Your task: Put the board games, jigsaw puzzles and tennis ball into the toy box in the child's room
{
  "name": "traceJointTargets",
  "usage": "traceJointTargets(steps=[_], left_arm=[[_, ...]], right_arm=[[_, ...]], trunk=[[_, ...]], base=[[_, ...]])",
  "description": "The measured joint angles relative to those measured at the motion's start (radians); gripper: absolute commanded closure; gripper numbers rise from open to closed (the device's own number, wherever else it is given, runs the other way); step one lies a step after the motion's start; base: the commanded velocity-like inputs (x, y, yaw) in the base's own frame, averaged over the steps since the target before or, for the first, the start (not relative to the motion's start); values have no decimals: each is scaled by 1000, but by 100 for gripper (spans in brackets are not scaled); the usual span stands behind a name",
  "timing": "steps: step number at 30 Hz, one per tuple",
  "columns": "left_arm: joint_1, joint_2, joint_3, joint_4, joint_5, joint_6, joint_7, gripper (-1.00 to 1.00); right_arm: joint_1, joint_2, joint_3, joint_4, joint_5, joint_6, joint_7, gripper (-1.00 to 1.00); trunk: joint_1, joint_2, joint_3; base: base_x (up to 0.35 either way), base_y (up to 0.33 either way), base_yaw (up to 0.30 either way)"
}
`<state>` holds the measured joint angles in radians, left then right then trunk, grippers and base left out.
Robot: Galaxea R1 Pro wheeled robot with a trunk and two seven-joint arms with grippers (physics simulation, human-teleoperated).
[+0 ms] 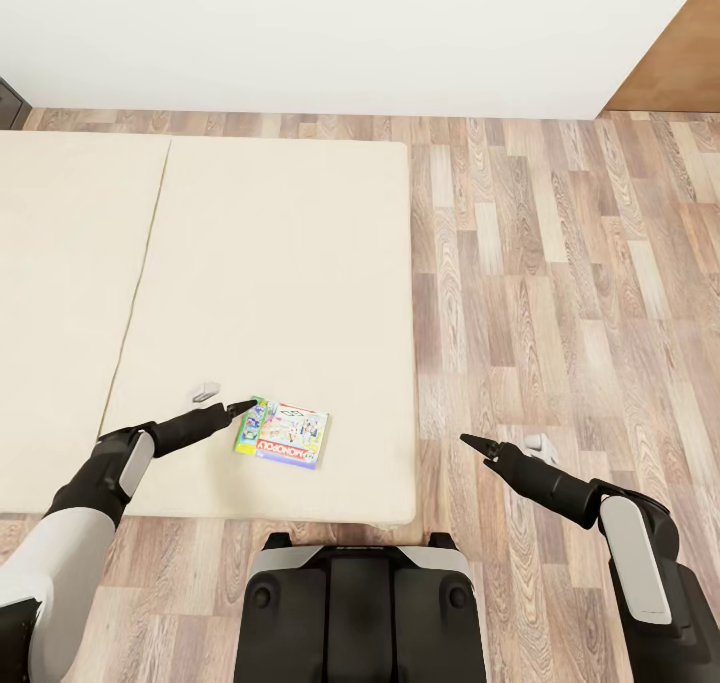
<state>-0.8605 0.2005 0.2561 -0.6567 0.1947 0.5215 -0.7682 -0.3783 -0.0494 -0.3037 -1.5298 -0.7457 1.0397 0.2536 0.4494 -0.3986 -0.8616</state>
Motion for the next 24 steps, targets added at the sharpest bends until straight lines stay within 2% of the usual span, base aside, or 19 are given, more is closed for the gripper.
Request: traceJointTargets(steps=[17,24], left_arm=[[0,-1,-3,0,-1,-3,0,-100],[0,-1,-4,2,0,-23,0,-100]], right_arm=[[0,-1,0,1,0,0,0,-100],[0,-1,0,1,0,0,-1,-100]], trunk=[[0,0,0],[0,0,0]], base=[[0,0,0],[0,0,0]])
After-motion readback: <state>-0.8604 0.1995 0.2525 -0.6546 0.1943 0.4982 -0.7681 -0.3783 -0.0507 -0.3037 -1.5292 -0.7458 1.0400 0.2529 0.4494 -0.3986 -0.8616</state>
